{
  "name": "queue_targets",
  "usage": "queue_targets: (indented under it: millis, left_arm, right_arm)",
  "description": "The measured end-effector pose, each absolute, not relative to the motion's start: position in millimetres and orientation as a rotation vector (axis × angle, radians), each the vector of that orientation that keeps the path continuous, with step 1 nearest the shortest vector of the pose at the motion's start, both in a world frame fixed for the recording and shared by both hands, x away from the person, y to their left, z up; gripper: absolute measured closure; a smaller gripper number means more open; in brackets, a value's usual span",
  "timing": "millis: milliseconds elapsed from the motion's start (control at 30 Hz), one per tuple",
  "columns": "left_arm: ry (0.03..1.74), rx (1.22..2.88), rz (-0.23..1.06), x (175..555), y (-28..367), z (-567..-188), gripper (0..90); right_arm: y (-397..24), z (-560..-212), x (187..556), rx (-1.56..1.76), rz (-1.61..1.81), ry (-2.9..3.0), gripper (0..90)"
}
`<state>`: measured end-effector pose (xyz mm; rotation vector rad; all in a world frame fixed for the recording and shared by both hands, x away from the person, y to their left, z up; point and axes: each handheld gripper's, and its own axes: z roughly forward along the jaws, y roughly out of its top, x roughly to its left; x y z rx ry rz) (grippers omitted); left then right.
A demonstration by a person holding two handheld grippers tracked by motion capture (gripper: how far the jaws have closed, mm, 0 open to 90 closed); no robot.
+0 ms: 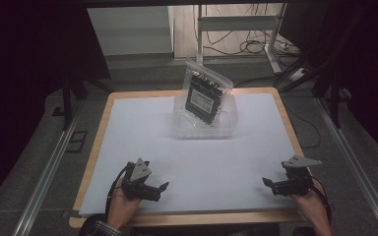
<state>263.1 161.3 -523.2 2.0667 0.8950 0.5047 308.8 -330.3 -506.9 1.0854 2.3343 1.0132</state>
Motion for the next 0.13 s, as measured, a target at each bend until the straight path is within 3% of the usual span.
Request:
queue_targets:
  millis: [133]
  left_arm:
    - [0.898,2.065,0.504,263.4,160.7,-523.2,0.6]
  right_arm:
    - [-330.1,-506.7,308.6,1.078,1.011,2.338,2.0]
